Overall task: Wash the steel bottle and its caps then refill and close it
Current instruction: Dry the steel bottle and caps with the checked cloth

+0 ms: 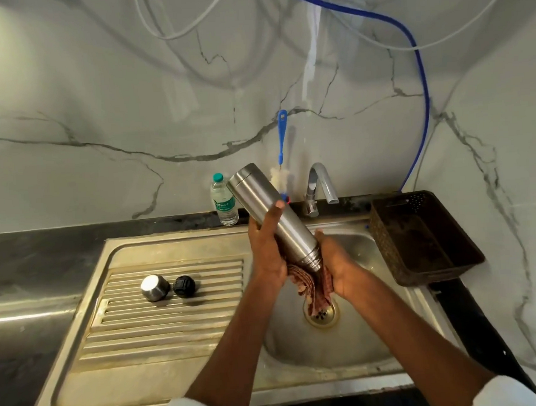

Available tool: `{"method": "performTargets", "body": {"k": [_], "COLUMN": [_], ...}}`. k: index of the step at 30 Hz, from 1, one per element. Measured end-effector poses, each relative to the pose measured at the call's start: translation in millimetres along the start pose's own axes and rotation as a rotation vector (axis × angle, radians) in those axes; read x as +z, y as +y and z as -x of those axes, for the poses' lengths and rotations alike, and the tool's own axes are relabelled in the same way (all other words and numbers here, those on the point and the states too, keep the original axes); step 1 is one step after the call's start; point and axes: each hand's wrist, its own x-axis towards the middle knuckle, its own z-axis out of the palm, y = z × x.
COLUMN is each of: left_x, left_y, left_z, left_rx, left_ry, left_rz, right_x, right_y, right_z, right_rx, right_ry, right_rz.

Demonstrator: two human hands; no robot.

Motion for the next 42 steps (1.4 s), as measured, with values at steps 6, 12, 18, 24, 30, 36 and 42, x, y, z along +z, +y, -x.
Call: {"method": "performTargets", "body": {"k": [6,12,18,24,30,36,42], "left_x": [-8,2,-17,-49,-55,-54,-59], "left_y": [30,18,16,21,2,-14,-2], "left_z": [-1,6,4,6,25,34,32], "left_rx": [-0.169,-0.072,-0.111,-0.109,0.091,0.198,0.250], "left_ry": [-0.078,-0.077,-0.056,0.067,-0.142,-0.234,-0.288], "left_rz": [0.121,0.040,-0.022,-0.079,-0.684,-0.822,-0.846], "right_x": [-10,-14,-39,-43,-7,1,3], "right_y": [8,16,22,15,12,4,21], "right_z": [5,-4,11,39,63,67,77], "right_rx": [-0.840,-0.150,0.055,-0.524,-0.957,-1.116,-1.176], "right_ry": [0.734,0.094,-0.079,0.268,0.297,0.155,0.187], "right_rz": [0.997,0.199,0.157,0.184,0.565,1.343,1.392]}}
